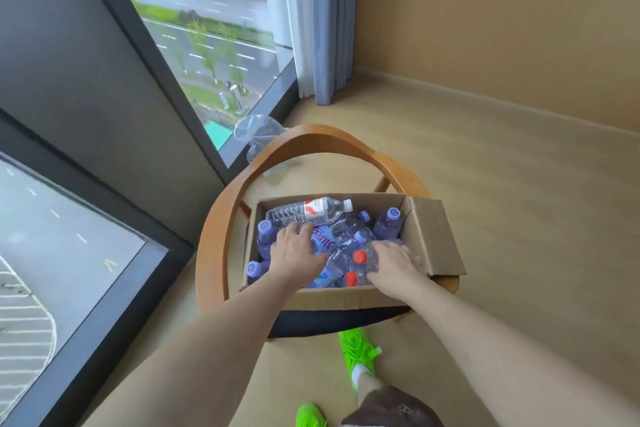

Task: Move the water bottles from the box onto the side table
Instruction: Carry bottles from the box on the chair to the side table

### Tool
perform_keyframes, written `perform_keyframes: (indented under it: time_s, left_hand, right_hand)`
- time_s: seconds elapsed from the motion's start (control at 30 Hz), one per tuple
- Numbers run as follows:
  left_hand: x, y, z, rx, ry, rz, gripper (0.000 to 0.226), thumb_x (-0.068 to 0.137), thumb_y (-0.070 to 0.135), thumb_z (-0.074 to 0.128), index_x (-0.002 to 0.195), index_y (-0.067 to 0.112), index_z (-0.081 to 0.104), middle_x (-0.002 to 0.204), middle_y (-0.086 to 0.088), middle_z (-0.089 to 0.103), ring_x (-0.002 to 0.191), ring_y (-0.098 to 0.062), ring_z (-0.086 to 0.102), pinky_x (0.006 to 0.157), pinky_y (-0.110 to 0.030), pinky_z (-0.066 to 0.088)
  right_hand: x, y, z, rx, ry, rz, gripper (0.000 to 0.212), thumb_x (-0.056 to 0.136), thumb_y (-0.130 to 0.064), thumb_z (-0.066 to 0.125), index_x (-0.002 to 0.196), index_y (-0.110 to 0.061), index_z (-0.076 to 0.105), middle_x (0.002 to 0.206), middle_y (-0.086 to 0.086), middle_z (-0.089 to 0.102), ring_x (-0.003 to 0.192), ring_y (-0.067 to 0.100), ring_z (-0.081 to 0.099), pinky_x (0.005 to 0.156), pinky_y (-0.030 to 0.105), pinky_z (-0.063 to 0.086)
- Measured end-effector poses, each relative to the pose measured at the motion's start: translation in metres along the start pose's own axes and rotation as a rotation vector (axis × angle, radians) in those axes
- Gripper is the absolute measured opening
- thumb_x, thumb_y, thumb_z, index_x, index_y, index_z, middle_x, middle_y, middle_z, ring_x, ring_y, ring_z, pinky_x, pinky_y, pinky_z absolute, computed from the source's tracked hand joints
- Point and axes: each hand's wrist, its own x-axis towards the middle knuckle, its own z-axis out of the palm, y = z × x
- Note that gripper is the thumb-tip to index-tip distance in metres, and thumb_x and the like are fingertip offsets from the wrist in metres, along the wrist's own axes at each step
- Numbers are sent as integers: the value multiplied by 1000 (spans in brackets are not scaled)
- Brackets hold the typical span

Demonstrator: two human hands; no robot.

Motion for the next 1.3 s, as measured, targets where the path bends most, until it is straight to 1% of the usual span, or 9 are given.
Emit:
perform_keyframes:
  time_s: [0.17, 0.4, 0.5, 0.63, 0.8, 0.9, 1.0, 1.13, 1.3]
  left_hand:
    - [61, 11, 7, 12, -18, -17, 80, 80, 43, 67, 151, 24, 34, 157, -9, 30, 142, -30, 28, 111, -46, 34]
    - [132, 13, 28, 95, -40, 68, 79, 68, 19, 70, 143, 21, 45, 144, -5, 43, 129, -30, 44, 109, -43, 37]
    - [141, 9, 36, 119, -2, 86, 74, 63, 11, 70, 134, 21, 48, 134, -5, 41, 116, -32, 48, 100, -44, 41]
    - [144, 10, 44, 203, 27, 77, 77, 60, 5, 69, 131, 23, 44, 133, -5, 40, 117, -33, 43, 100, -48, 39]
    - [148, 12, 50, 251, 95, 76, 74, 62, 6, 72, 128, 26, 46, 128, -2, 49, 115, -30, 45, 93, -49, 37]
    - [142, 9, 52, 264, 131, 110, 74, 63, 5, 74, 128, 25, 47, 130, 1, 51, 119, -28, 44, 100, -51, 37]
    - [134, 10, 55, 232, 150, 100, 71, 64, -2, 68, 128, 23, 46, 128, 2, 53, 122, -26, 45, 112, -59, 28]
    - [126, 7, 49, 228, 125, 113, 65, 63, -7, 61, 120, 19, 46, 116, 0, 54, 113, -29, 49, 104, -58, 35]
    - [98, -8, 38, 275, 81, 245, 70, 69, 0, 67, 133, 21, 51, 129, -3, 48, 118, -29, 46, 101, -51, 38]
  right_hand:
    - [63, 16, 2, -61, -136, 12, 68, 82, -20, 58, 146, -25, 34, 143, 3, 43, 134, 30, 37, 103, 45, 37]
    - [122, 25, 29, -161, -293, -81, 66, 79, -13, 61, 140, -22, 39, 134, 3, 47, 126, 28, 39, 100, 48, 36]
    - [133, 29, 37, -143, -319, -67, 55, 77, -14, 62, 130, -22, 48, 128, 2, 49, 124, 26, 37, 99, 48, 36]
    - [141, 28, 39, -109, -358, -43, 46, 75, -16, 64, 120, -23, 56, 121, 2, 49, 123, 27, 37, 96, 50, 34]
    - [142, 29, 36, -130, -386, -62, 48, 74, -15, 63, 122, -20, 55, 121, 2, 50, 121, 27, 37, 97, 51, 35]
    - [139, 30, 35, -143, -393, -77, 49, 76, -14, 62, 123, -20, 52, 123, 2, 49, 124, 27, 37, 101, 52, 35]
    - [134, 30, 33, -144, -366, -89, 42, 78, -12, 60, 119, -19, 52, 123, 1, 50, 125, 26, 37, 102, 51, 36]
    - [120, 37, 34, -117, -241, -112, 42, 78, -9, 60, 118, -20, 52, 120, 0, 53, 121, 28, 44, 99, 46, 40]
    - [96, 41, 31, 173, 15, -15, 52, 69, -14, 70, 119, -26, 59, 114, -1, 66, 106, 31, 60, 83, 36, 51]
